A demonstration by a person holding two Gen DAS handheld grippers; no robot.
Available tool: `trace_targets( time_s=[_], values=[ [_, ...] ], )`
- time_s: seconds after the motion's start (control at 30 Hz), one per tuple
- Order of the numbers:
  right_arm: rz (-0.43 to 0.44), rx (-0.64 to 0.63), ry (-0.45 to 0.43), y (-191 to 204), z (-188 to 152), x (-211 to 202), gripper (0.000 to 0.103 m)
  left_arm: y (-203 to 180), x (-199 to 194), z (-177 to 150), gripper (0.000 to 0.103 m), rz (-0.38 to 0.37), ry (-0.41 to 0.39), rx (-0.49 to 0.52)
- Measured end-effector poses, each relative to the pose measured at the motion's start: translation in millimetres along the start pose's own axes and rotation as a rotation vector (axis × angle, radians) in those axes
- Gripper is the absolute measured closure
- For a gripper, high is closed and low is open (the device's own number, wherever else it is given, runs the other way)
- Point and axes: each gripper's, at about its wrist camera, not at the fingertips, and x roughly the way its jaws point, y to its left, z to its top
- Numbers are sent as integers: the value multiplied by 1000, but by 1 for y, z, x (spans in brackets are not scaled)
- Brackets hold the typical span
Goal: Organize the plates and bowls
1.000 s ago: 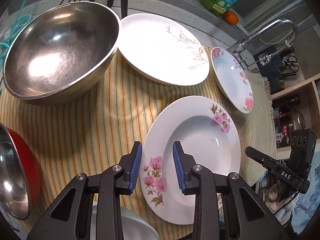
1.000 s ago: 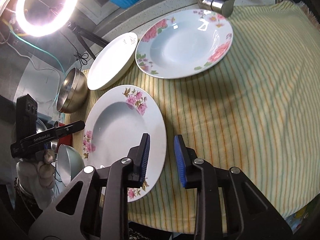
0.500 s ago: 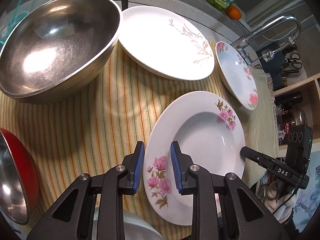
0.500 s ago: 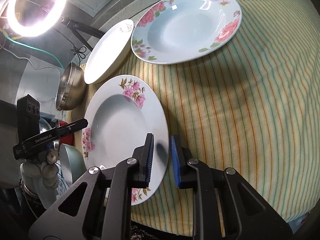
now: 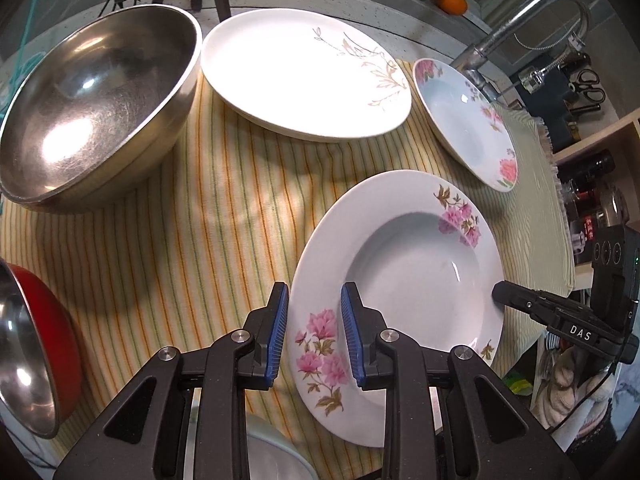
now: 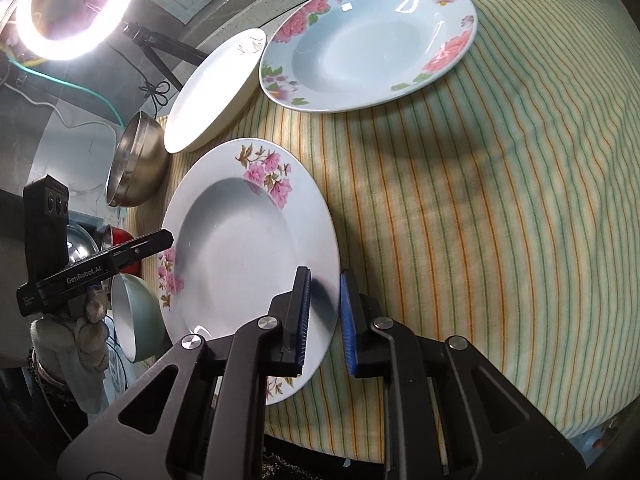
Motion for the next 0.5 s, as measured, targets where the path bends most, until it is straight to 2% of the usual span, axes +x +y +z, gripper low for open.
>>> trace_targets(
  time_s=[0.5],
  values=[
    [-2,-27,28,-11,-32,-15,88,-12,3,-7,78,37,9,43]
  ],
)
